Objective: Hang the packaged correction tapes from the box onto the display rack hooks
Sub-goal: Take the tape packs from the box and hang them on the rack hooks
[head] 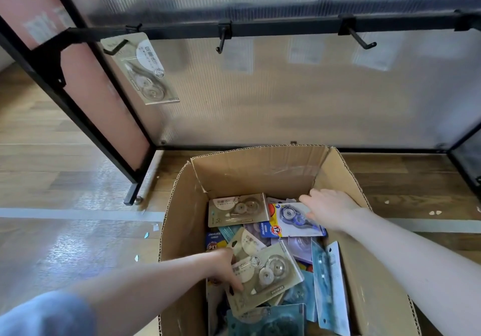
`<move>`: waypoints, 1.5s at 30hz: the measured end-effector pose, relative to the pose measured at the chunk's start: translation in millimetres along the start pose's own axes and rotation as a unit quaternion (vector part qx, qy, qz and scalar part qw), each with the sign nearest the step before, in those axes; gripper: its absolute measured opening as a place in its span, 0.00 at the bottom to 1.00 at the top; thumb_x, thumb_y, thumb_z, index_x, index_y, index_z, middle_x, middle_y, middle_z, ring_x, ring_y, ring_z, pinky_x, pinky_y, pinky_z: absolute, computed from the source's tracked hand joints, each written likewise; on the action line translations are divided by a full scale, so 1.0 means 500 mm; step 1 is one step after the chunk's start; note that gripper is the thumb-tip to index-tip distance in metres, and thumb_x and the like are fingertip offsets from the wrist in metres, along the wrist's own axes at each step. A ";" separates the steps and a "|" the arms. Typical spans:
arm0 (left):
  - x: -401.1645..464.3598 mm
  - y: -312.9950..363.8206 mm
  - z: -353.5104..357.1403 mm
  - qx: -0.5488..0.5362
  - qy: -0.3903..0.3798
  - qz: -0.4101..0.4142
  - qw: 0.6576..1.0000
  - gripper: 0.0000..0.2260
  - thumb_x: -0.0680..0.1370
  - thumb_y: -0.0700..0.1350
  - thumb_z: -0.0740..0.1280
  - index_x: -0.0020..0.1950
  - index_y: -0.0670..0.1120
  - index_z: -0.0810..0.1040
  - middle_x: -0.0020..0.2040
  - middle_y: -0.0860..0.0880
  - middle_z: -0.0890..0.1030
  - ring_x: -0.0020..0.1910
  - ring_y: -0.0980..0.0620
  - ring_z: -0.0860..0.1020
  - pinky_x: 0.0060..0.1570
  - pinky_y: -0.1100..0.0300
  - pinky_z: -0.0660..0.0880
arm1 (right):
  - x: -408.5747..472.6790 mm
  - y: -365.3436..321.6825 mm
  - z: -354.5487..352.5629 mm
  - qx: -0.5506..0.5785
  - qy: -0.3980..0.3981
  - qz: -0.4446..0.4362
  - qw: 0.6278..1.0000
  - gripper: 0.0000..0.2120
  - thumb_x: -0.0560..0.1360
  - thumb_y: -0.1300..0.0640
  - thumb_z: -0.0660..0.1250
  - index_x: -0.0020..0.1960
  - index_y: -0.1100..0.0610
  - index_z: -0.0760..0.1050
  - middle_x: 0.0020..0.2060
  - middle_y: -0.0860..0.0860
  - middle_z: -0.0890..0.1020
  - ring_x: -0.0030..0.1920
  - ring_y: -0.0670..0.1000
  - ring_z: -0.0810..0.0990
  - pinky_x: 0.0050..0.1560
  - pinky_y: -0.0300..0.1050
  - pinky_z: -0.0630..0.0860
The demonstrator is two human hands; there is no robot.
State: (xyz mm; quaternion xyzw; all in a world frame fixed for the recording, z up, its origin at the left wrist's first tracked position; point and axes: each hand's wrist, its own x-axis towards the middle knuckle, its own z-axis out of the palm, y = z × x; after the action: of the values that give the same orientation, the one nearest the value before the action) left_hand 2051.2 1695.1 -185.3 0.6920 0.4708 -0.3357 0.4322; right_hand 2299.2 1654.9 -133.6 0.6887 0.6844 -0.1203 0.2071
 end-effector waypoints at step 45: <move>-0.022 -0.033 -0.066 -0.186 0.360 0.033 0.914 0.16 0.78 0.41 0.60 0.66 0.45 0.70 0.61 0.47 0.74 0.59 0.50 0.73 0.56 0.60 0.71 | 0.134 -0.083 0.054 0.159 -0.138 -0.005 0.978 0.40 0.65 0.44 0.73 0.71 0.50 0.58 0.63 0.55 0.70 0.63 0.57 0.71 0.58 0.48 0.70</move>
State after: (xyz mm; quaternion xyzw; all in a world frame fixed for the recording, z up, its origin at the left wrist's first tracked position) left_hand 2034.0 1724.3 -167.2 0.6884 0.6252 0.0443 0.3650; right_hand 2263.4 1701.7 -192.7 0.6862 0.6250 -0.3221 0.1868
